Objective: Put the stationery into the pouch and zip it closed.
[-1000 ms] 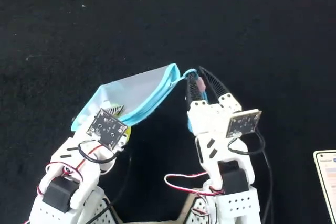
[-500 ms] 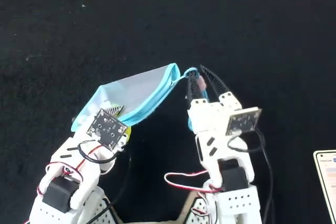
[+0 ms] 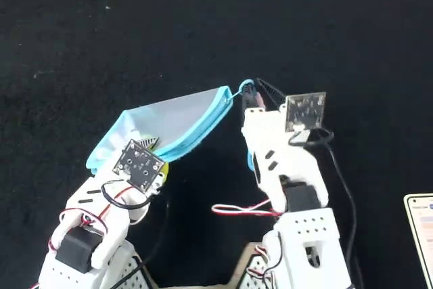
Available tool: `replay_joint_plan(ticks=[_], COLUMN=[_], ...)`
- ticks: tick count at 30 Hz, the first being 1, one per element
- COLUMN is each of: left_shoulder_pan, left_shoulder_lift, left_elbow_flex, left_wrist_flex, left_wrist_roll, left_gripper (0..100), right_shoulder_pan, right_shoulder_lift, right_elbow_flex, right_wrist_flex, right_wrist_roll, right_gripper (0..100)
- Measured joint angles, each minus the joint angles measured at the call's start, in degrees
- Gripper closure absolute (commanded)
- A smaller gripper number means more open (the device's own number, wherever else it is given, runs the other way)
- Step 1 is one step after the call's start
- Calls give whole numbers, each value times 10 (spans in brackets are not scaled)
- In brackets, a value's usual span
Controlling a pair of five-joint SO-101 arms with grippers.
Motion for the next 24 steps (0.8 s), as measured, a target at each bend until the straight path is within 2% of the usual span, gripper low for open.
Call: replay_joint_plan(ticks=[21,24], left_shoulder_pan=[-15,-15], left_shoulder_lift=[0,0], left_elbow_flex=[1,1], left_wrist_flex=[0,0], left_wrist_roll=[0,0], left_gripper=[971,971], right_shoulder_pan=[-1,-14], right_shoulder_lift=[3,3], right_elbow_flex=[-1,-10], right_wrist_flex=[5,44], right_wrist_roll=[0,-1], right_gripper=[986,937])
